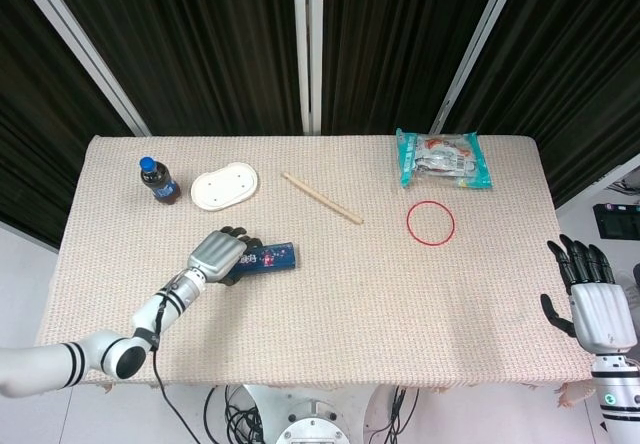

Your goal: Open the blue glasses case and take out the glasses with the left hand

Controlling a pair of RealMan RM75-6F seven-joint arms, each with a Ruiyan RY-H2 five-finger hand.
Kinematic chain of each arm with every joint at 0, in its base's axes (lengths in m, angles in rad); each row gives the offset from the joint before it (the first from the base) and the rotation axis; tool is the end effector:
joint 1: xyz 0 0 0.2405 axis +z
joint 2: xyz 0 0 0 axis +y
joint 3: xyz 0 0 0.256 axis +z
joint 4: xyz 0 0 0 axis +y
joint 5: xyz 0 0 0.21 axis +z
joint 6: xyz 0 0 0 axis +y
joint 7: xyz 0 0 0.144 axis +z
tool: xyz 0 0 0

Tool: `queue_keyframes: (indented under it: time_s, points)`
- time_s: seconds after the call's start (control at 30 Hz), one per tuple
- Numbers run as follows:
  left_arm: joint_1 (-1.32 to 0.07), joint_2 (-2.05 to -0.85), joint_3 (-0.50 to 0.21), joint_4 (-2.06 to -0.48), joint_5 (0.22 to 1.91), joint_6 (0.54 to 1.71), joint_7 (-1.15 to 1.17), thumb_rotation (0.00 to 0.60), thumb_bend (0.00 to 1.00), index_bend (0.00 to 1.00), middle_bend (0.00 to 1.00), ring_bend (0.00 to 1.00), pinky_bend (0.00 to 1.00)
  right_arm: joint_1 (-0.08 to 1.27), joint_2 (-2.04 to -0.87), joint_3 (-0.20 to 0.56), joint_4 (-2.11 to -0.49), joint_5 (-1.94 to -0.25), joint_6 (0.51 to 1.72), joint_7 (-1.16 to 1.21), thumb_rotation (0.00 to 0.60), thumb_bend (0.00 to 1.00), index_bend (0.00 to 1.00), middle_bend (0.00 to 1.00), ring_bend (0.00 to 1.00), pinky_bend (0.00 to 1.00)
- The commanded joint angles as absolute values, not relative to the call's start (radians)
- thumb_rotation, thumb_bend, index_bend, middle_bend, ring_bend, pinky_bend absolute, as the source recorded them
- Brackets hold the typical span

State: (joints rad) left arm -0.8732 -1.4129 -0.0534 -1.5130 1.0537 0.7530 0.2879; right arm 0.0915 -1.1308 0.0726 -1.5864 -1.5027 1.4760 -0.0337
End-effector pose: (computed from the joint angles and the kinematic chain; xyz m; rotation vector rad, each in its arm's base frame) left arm -0.1575 0.3469 -0.0116 -2.1099 -0.9653 -0.6942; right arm -0.3120 -0.1882 0.1597 1.3953 -0.8527 0.8887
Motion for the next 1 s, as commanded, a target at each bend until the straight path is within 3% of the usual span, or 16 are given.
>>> queue_keyframes:
  time_s: [0.03,0.73,1.0]
  points:
    - [-0.869,-1.413,-0.059,-1.511,1.05,0.754,0.276,0.6,0.63,0.28,0.44,0.14,0.21,0.093,-1.132,0.073,-1.586,-1.501,1.474,-0.035,0.6,0.35,0.0,0.0,0.0,0.0]
    - [-0.831,-1.434,-0.102,-1.473,1.039,0.736,0.113,0.6,0.67,0.52,0.61,0.27,0.3,0.097,-1.133,0.072,-1.584,-1.493,1.46,-0.033,0.6,0.35,0.0,0.0,0.0,0.0]
    - [-0.817,-1.444,-0.105,-1.436,1.061,0.712,0.046,0.6,0.58,0.57,0.67,0.31,0.31,0.099,-1.134,0.071,-1.587,-1.493,1.457,-0.038,0.6,0.35,0.0,0.0,0.0,0.0]
